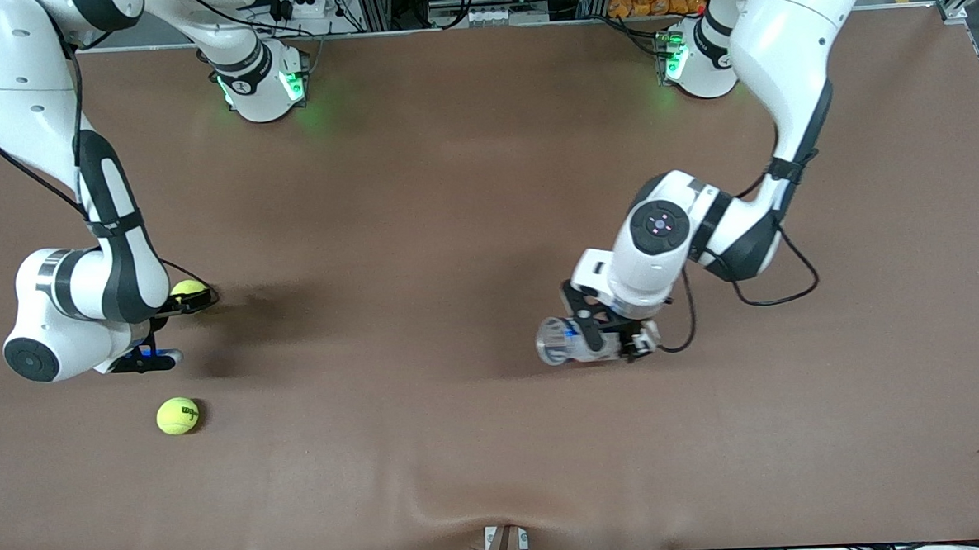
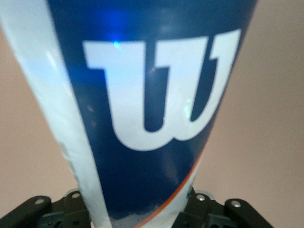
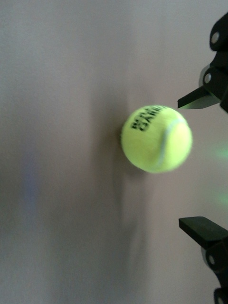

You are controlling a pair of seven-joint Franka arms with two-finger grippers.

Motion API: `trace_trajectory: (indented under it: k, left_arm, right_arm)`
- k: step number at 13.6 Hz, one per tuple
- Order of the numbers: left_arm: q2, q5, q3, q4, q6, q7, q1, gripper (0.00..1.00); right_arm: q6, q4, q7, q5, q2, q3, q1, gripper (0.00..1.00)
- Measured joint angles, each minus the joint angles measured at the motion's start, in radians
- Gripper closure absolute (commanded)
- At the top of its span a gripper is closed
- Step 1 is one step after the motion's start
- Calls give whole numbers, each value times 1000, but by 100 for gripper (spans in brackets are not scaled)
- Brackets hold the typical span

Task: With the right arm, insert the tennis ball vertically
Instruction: 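Grasp the tennis ball with the right gripper while the left gripper stands the tube upright, then carry the ball with the right gripper over the tube opening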

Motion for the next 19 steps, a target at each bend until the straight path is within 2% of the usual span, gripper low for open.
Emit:
trace_trajectory:
  k: [2,7,8,9,10,11,12,14,19]
  left_arm:
    - [28,-71,-8,20,133,0,-38,36]
    - [152,-215,-10,22,527,-2,-135,37]
    - [185,-247,-11,26,606,-1,-154,37]
    - [218,-276,-11,36,667,-2,-174,37]
    - [248,-307,-11,52,714,-2,-195,37]
    - [272,-341,-12,66,751,-5,-215,37]
    - [290,-371,-13,75,777,-14,-234,37]
    - [315,-400,-13,82,816,-45,-269,36]
    - [394,-406,-13,83,1000,-104,-308,37]
  right_arm:
    - [53,-37,-33,0,0,0,-16,0]
    - [61,-64,-59,0,0,1,-17,0]
    - [61,-68,-62,0,1,1,-17,5]
    - [62,-72,-70,0,2,1,-18,31]
    - [63,-73,-81,0,4,1,-18,51]
    - [67,-74,-87,0,5,1,-21,66]
    - [77,-74,-91,0,6,0,-22,75]
    - [87,-69,-95,0,5,0,-22,85]
    - [117,14,-98,1,-9,11,-21,86]
